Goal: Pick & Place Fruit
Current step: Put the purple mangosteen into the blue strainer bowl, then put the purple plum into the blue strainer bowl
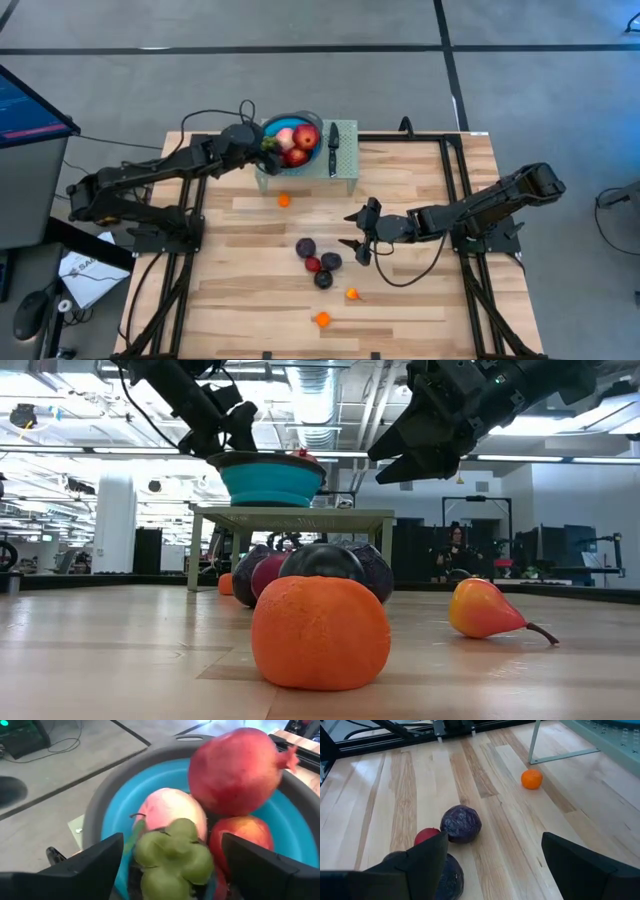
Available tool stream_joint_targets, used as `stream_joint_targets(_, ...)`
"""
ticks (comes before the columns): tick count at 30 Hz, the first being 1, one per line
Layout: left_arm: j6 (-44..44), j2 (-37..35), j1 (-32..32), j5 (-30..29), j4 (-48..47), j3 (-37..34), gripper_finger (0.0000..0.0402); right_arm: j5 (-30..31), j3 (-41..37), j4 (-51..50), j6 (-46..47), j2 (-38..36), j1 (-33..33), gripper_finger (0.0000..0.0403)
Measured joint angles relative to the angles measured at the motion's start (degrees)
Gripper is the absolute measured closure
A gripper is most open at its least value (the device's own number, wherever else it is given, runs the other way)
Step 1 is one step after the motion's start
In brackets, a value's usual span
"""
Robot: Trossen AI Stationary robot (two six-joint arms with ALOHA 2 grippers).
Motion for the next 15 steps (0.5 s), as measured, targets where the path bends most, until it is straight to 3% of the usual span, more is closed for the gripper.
stream_joint_targets(9, 1.5, -8.5, -2.9, 0.8, 0.2, 0.0, 0.0052, 0.0, 0.0, 0.3, 0.0, 0.0, 0.0, 0.0088)
stream_joint_targets(15, 6.1, -13.1, -16.4, 2.3, 0.2, 0.0, 0.0078, 0.0, 0.0, 0.7, 0.0, 0.0, 0.0, 0.0088)
